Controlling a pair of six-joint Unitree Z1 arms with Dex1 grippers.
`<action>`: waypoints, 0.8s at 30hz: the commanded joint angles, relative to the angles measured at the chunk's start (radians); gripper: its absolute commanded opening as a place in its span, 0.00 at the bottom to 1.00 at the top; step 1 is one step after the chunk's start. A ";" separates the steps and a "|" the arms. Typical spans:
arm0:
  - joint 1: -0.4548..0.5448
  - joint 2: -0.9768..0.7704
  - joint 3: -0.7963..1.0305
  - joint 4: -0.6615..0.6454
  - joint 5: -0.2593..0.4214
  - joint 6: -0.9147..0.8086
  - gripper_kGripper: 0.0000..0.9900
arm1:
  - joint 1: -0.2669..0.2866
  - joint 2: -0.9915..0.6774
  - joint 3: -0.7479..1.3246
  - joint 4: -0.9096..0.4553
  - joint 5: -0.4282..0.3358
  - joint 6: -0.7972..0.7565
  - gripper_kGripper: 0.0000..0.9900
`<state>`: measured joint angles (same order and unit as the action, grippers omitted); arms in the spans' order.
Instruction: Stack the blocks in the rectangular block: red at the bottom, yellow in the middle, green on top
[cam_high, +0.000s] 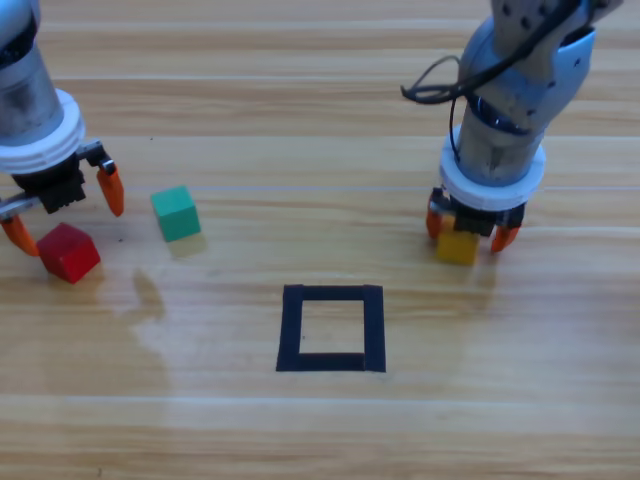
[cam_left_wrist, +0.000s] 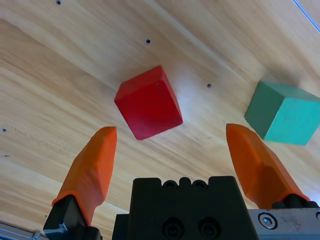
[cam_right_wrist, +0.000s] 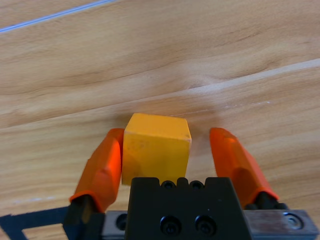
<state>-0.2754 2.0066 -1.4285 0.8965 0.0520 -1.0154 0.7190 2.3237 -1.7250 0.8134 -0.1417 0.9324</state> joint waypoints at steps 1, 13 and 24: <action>0.056 0.038 -0.004 0.009 -0.009 0.008 0.94 | -0.023 0.074 -0.005 0.009 0.025 0.005 0.45; 0.056 0.034 0.005 0.029 -0.007 -0.143 0.97 | -0.019 -0.064 0.038 0.009 0.045 -0.179 0.01; -0.001 0.089 0.011 0.047 0.009 -0.312 0.97 | 0.082 -0.394 0.249 0.009 -0.048 -0.406 0.01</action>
<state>-0.2483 2.0157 -1.4235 0.9361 0.0562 -1.3085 0.7426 2.0827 -1.5553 0.8140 -0.2137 0.5232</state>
